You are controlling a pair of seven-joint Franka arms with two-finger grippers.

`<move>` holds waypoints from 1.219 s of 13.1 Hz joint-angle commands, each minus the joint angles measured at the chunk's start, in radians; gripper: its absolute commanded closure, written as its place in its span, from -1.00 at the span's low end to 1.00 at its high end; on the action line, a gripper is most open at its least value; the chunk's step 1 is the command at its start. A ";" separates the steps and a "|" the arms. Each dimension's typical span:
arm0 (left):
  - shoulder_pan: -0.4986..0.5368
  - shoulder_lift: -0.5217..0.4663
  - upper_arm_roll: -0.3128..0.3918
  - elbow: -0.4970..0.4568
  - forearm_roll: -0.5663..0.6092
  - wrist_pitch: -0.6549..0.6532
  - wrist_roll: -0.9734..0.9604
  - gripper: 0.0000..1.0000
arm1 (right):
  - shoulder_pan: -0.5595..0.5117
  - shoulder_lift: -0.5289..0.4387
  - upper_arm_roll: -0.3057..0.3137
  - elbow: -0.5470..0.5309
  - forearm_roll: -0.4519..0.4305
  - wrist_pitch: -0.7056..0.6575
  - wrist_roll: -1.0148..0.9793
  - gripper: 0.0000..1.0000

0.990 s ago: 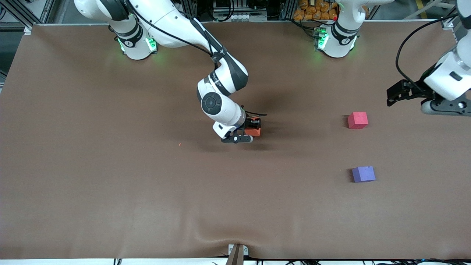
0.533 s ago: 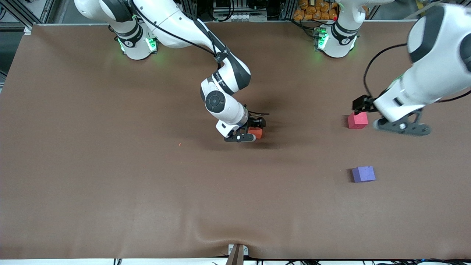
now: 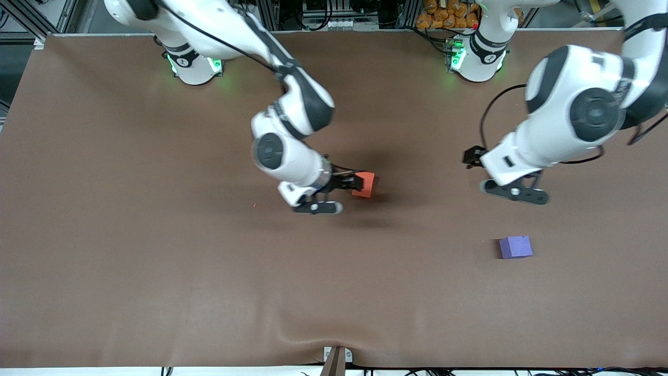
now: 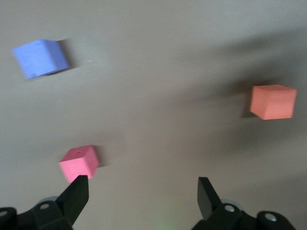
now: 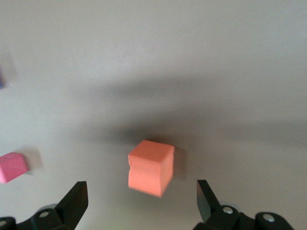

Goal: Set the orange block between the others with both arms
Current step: 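Release the orange cube while the left gripper reaches toward it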

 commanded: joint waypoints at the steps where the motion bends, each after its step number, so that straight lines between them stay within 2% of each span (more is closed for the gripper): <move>1: -0.105 0.056 -0.004 -0.003 0.009 0.069 -0.147 -1.00 | -0.145 -0.196 0.011 -0.035 -0.093 -0.225 -0.004 -1.00; 4: -0.235 0.154 -0.004 0.004 0.016 0.166 -0.298 -1.00 | -0.302 -0.357 0.018 -0.031 -0.256 -0.485 -0.007 -1.00; 6: -0.307 0.225 -0.002 0.005 0.020 0.250 -0.381 -1.00 | -0.400 -0.434 0.021 -0.029 -0.363 -0.565 -0.062 -1.00; 9: -0.369 0.323 -0.002 0.013 0.101 0.333 -0.441 -1.00 | -0.562 -0.513 0.021 -0.023 -0.405 -0.701 -0.313 -1.00; 12: -0.415 0.403 0.001 0.014 0.113 0.422 -0.530 -1.00 | -0.644 -0.527 0.022 -0.003 -0.517 -0.723 -0.452 -1.00; 16: -0.420 0.456 0.004 0.014 0.155 0.488 -0.541 -1.00 | -0.693 -0.528 0.021 -0.003 -0.526 -0.763 -0.552 -1.00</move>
